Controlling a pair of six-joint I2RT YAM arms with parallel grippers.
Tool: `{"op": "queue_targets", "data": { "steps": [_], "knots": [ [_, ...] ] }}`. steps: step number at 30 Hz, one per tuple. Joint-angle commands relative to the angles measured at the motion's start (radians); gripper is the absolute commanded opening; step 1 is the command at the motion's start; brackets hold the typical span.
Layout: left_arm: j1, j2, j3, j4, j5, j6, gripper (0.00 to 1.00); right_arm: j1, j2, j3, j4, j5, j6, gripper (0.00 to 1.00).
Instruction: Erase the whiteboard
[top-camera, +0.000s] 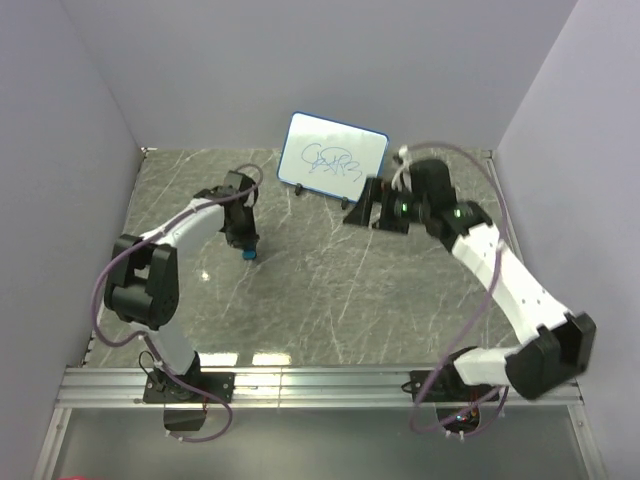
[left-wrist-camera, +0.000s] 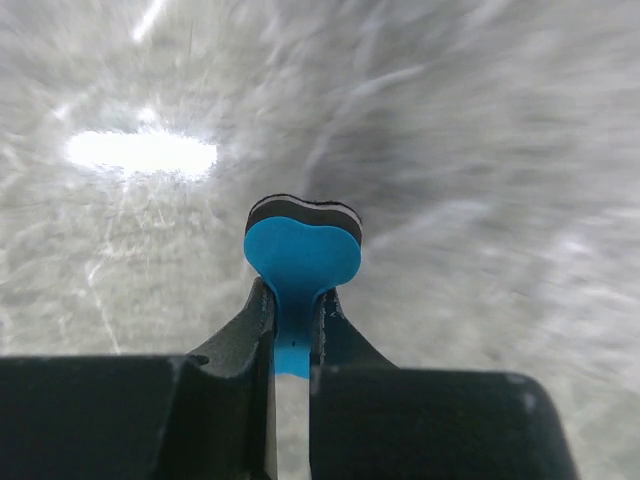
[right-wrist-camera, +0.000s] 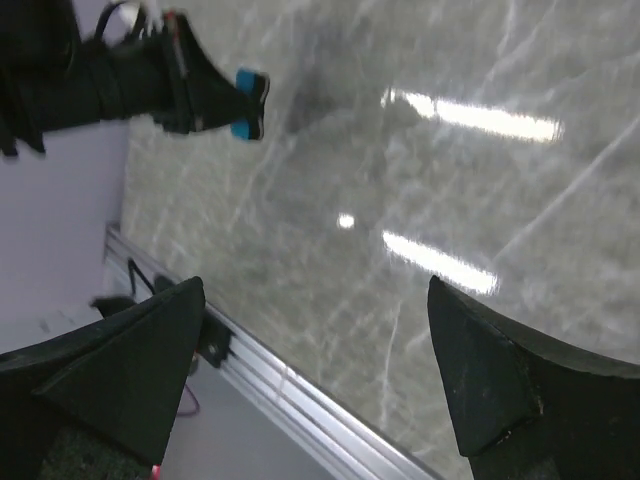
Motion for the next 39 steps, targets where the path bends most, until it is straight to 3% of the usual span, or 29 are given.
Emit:
{"op": "queue_targets", "data": {
  "steps": [1,8,13,21,27,39],
  "knots": [
    [-0.002,-0.120,0.116,-0.067,0.044,-0.018,0.00,-0.071,0.147,0.223,0.017,-0.065,-0.014,0.99],
    [-0.002,-0.215,0.102,-0.102,0.128,-0.002,0.00,-0.316,0.434,0.440,0.118,-0.208,0.090,0.99],
    [-0.004,-0.276,0.044,-0.088,0.174,0.010,0.00,-0.413,0.634,0.603,0.109,-0.276,0.026,0.98],
    [-0.002,-0.322,0.041,-0.145,0.153,-0.010,0.00,-0.448,0.872,0.755,0.233,-0.414,0.026,0.96],
    [-0.002,-0.359,0.053,-0.185,0.112,-0.125,0.00,-0.463,1.022,0.896,0.272,-0.417,0.058,0.96],
    [-0.021,-0.338,0.127,-0.223,0.102,-0.254,0.00,-0.430,1.203,0.966,0.457,-0.472,0.210,0.96]
  ]
}}
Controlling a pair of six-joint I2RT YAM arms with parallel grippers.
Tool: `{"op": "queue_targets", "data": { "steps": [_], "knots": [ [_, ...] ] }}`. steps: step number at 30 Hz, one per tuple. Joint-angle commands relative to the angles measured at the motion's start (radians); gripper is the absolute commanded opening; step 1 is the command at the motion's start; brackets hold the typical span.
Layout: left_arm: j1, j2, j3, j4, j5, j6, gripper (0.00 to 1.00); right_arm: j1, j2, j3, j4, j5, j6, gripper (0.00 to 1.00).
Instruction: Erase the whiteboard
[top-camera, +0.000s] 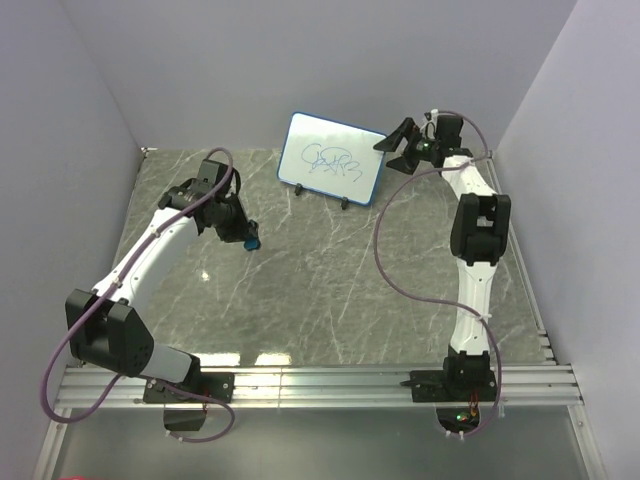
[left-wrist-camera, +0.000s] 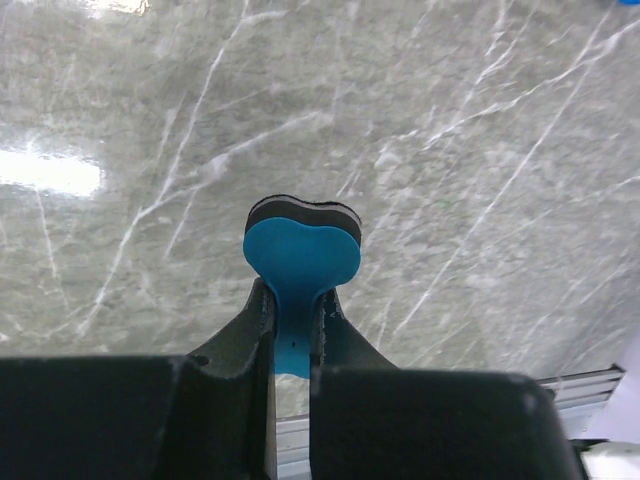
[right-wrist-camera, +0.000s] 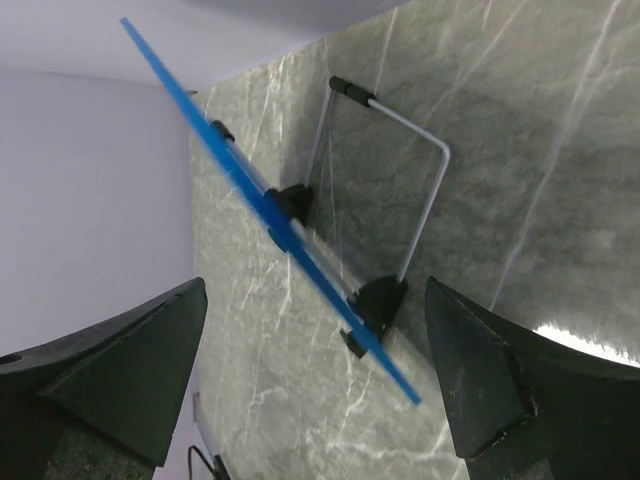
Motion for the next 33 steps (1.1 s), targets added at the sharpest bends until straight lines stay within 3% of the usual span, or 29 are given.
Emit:
{"op": "queue_targets", "data": {
  "steps": [1,6,12,21,24,25,26,33],
  "knots": [
    [-0.015,-0.013,0.039,-0.013,-0.017,-0.057,0.00,0.049,0.045,0.068,0.108,-0.066,0.068,0.96],
    [-0.031,-0.030,-0.014,0.006,-0.013,-0.100,0.00,0.078,0.074,0.047,0.238,-0.106,0.160,0.95],
    [-0.041,-0.027,0.002,-0.025,-0.036,-0.100,0.00,0.094,0.109,0.042,0.301,-0.119,0.234,0.82],
    [-0.041,-0.047,-0.020,-0.045,-0.056,-0.086,0.00,0.094,0.114,-0.002,0.274,-0.116,0.186,0.36],
    [-0.041,-0.049,-0.020,-0.054,-0.059,-0.071,0.00,0.094,0.111,-0.021,0.269,-0.111,0.173,0.17],
    [-0.041,-0.050,-0.018,-0.060,-0.065,-0.066,0.00,0.094,0.108,-0.027,0.268,-0.110,0.170,0.03],
    [-0.041,-0.047,-0.011,-0.066,-0.065,-0.060,0.00,0.094,0.100,-0.045,0.266,-0.107,0.165,0.00],
    [-0.041,-0.027,0.002,-0.065,-0.070,-0.011,0.00,0.095,-0.003,-0.258,0.345,-0.113,0.128,0.00]
  ]
}}
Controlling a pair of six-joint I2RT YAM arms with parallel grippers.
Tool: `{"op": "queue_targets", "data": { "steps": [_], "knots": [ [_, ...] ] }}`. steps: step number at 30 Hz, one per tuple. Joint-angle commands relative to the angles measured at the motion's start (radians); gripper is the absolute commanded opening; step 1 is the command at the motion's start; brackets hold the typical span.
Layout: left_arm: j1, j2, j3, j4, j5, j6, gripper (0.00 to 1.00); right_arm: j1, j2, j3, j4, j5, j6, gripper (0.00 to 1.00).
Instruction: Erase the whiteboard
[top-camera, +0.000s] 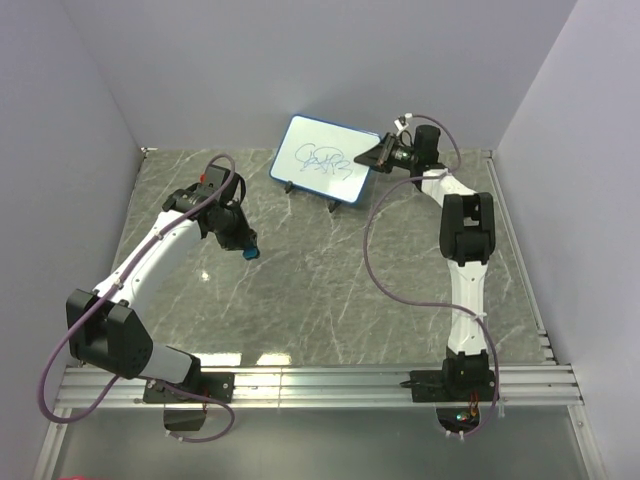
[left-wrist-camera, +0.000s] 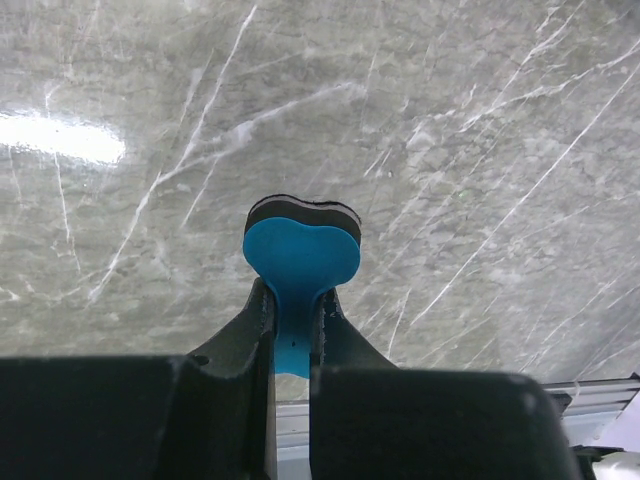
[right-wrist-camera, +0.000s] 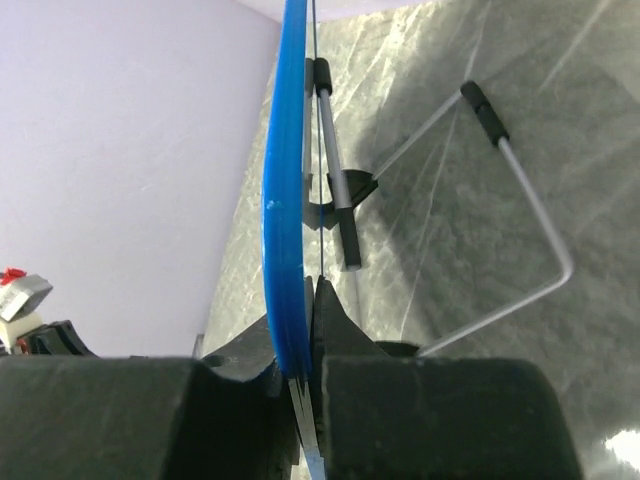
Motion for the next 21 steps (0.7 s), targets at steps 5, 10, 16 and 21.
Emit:
{"op": "queue_targets", "data": {
  "steps": [5,10,16,21],
  "knots": [
    [-0.004,-0.010,0.009,0.009,0.009,0.063,0.00,0.018,-0.156,-0.318,-0.047,0.051,-0.022,0.00],
    [-0.004,-0.010,-0.016,0.038,0.035,0.089,0.00,0.068,-0.280,-0.525,-0.038,0.048,-0.100,0.00],
    [-0.004,0.010,-0.026,0.063,0.073,0.118,0.00,0.124,-0.379,-0.735,0.019,0.035,-0.117,0.00],
    [-0.004,0.019,-0.028,0.084,0.085,0.139,0.00,0.183,-0.503,-0.830,-0.093,0.015,-0.215,0.00]
  ]
}}
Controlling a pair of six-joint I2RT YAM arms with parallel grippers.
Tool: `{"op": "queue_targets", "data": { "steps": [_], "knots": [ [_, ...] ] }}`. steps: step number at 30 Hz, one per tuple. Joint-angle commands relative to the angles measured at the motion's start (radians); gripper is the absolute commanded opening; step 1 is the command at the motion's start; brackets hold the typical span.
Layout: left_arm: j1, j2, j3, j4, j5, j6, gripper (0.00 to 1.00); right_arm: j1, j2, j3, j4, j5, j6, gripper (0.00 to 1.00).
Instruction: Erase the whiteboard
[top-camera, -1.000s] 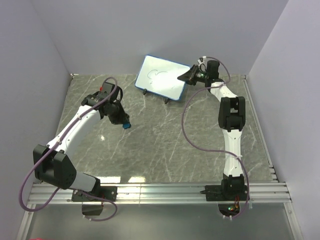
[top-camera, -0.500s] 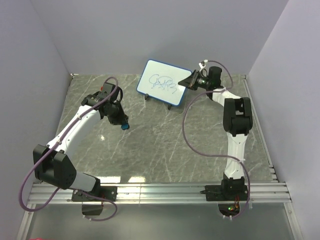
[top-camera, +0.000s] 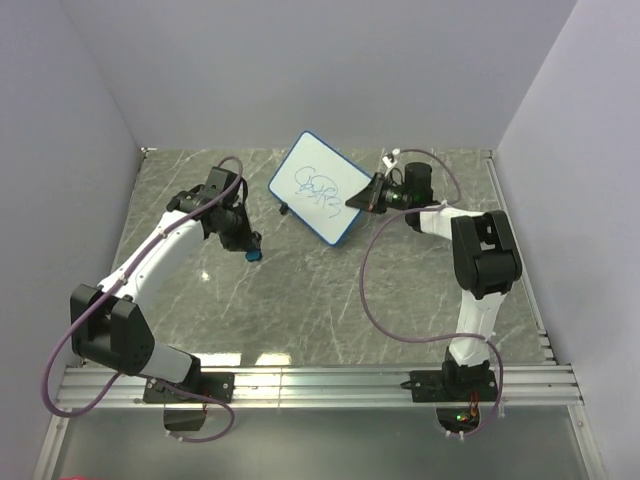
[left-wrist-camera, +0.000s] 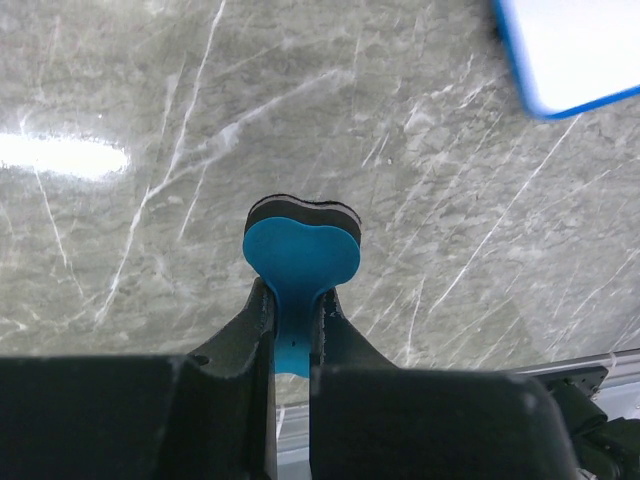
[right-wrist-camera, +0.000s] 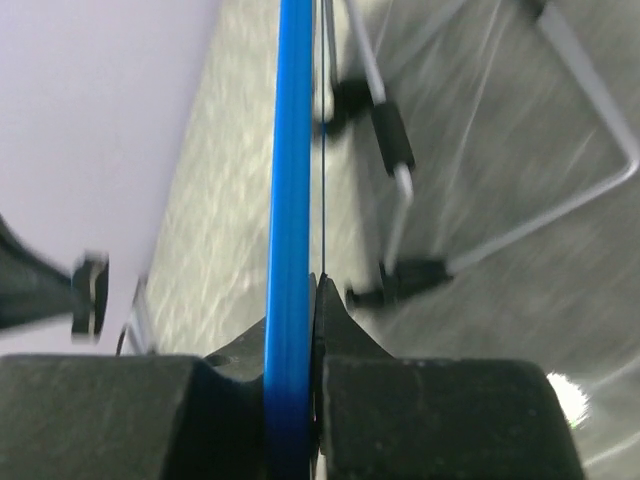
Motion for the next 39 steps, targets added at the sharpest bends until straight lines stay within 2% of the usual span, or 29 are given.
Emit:
{"op": "queue_targets", "data": {
  "steps": [1,6,11,16,20,24,28,34,39],
  "knots": [
    [-0.004,-0.001,-0.003,0.043,0.027,0.035,0.00,0.088,-0.055,-0.085,-0.311,-0.158,-0.055,0.00],
    [-0.004,-0.029,-0.049,0.077,0.032,0.025,0.00,0.149,-0.207,-0.113,-0.528,-0.186,-0.201,0.00],
    [-0.004,-0.049,-0.086,0.103,0.041,0.012,0.00,0.157,-0.313,-0.113,-0.619,-0.207,-0.241,0.00],
    [-0.004,-0.055,-0.100,0.120,0.041,0.012,0.00,0.157,-0.321,-0.030,-0.707,-0.188,-0.284,0.00],
    [-0.004,-0.052,-0.091,0.124,0.044,0.012,0.00,0.155,-0.245,0.108,-0.751,-0.172,-0.308,0.00],
    [-0.004,-0.047,-0.069,0.106,0.029,0.019,0.00,0.143,-0.186,0.166,-0.724,-0.149,-0.307,0.00],
    [-0.004,-0.049,-0.048,0.075,0.017,0.025,0.00,0.131,-0.142,0.156,-0.670,-0.137,-0.302,0.00],
    [-0.004,-0.059,-0.016,0.025,-0.018,0.031,0.00,0.132,-0.137,-0.004,-0.537,-0.102,-0.293,0.00],
    [-0.007,-0.046,0.032,0.000,-0.035,0.029,0.01,0.131,-0.151,-0.056,-0.458,-0.036,-0.241,0.00]
  ]
}}
